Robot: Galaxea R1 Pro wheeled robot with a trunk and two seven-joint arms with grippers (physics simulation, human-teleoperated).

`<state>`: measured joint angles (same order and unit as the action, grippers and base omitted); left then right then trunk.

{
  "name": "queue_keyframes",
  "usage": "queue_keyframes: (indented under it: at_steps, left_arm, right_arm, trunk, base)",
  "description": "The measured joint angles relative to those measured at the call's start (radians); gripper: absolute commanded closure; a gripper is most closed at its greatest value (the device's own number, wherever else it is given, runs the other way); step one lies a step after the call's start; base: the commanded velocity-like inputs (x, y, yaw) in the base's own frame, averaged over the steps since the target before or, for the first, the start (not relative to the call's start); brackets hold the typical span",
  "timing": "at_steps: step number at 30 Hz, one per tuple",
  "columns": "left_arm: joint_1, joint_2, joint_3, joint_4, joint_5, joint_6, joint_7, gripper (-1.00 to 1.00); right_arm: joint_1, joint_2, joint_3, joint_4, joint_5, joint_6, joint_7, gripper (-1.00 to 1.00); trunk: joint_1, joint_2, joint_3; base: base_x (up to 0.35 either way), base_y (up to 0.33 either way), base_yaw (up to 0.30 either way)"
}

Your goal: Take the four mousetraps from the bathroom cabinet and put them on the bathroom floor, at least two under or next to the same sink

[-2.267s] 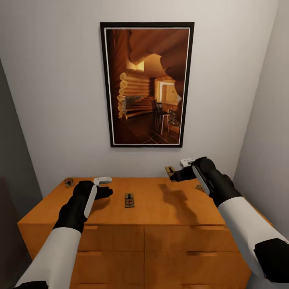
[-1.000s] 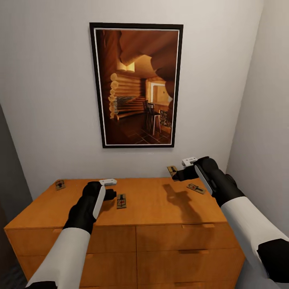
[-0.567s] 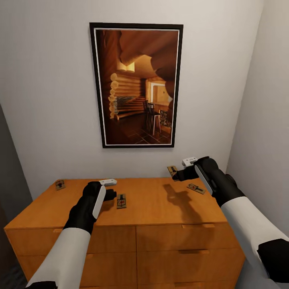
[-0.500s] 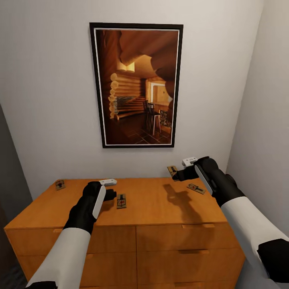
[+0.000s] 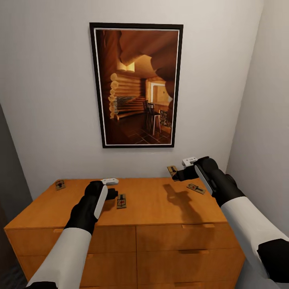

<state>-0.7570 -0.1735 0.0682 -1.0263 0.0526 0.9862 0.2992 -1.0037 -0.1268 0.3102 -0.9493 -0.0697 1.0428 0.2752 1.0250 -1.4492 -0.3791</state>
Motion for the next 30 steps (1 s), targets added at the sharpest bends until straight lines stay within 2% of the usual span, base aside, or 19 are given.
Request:
queue_keyframes:
  at_steps: [12,30]
  left_arm:
    - [0.000,0.000,-0.003,-0.001,0.000,0.000,-0.004,-1.00]
    - [0.000,0.000,-0.001,-0.001,0.002,-0.001,-0.005,-1.00]
  right_arm:
    - [0.000,0.001,0.000,0.001,0.000,0.000,0.000,1.00]
    - [0.000,0.001,0.000,0.001,0.000,0.000,0.000,1.00]
  trunk:
    - [0.000,0.000,0.000]
    - [0.000,0.000,0.000]
  base:
    - [0.000,-0.011,0.000]
    - [0.000,-0.182,0.000]
